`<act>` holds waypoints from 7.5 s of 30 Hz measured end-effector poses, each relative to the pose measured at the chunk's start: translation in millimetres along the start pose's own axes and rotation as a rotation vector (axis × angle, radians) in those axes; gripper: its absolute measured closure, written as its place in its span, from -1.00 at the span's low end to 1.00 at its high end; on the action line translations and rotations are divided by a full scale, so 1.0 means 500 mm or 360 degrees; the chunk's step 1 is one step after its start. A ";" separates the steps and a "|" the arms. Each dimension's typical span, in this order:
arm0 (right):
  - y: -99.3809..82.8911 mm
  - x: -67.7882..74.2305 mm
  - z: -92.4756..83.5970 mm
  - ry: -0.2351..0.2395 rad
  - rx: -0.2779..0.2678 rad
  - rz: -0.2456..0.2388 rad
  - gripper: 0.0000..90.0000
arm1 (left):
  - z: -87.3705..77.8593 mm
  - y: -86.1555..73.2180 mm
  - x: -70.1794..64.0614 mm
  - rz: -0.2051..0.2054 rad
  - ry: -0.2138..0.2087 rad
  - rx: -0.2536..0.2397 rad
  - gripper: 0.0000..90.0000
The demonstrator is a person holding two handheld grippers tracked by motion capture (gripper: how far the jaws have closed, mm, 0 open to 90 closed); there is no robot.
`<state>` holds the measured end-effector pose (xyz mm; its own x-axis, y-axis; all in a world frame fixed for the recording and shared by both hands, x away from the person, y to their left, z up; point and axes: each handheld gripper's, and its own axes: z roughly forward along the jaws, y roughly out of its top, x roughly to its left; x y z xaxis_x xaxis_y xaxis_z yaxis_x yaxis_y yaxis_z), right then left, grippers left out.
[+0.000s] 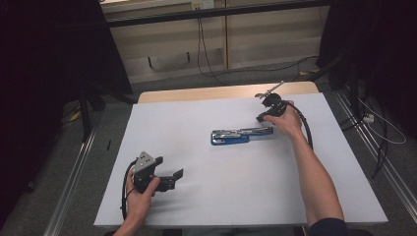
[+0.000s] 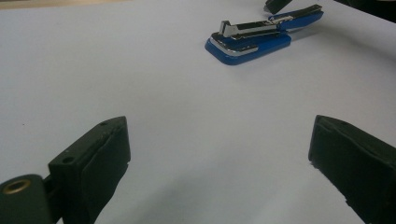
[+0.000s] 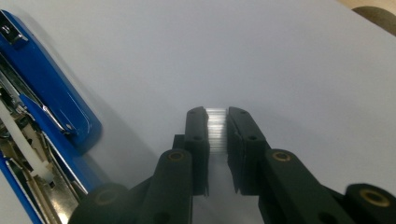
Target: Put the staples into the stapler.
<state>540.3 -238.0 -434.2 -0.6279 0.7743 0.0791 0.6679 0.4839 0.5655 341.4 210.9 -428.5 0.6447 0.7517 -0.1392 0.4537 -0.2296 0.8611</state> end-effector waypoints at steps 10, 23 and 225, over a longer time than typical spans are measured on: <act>0.003 0.008 -0.028 0.0000 -0.0076 -0.0010 0.76 | -0.006 0.001 0.003 0.0020 0.0004 -0.0008 -0.87; 0.006 0.038 -0.041 0.0017 -0.0170 -0.0088 0.76 | -0.012 0.001 0.005 0.0040 0.0022 -0.0016 -0.89; 0.107 0.218 0.066 0.0588 -0.0255 -0.0867 0.71 | -0.013 -0.005 -0.003 0.0058 0.0005 0.0014 -0.87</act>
<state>520.7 -114.1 -422.7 -0.9724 0.2330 0.0078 0.1680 0.6771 0.7165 335.2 214.7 -427.4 0.6591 0.7446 -0.1060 0.4350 -0.2624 0.8614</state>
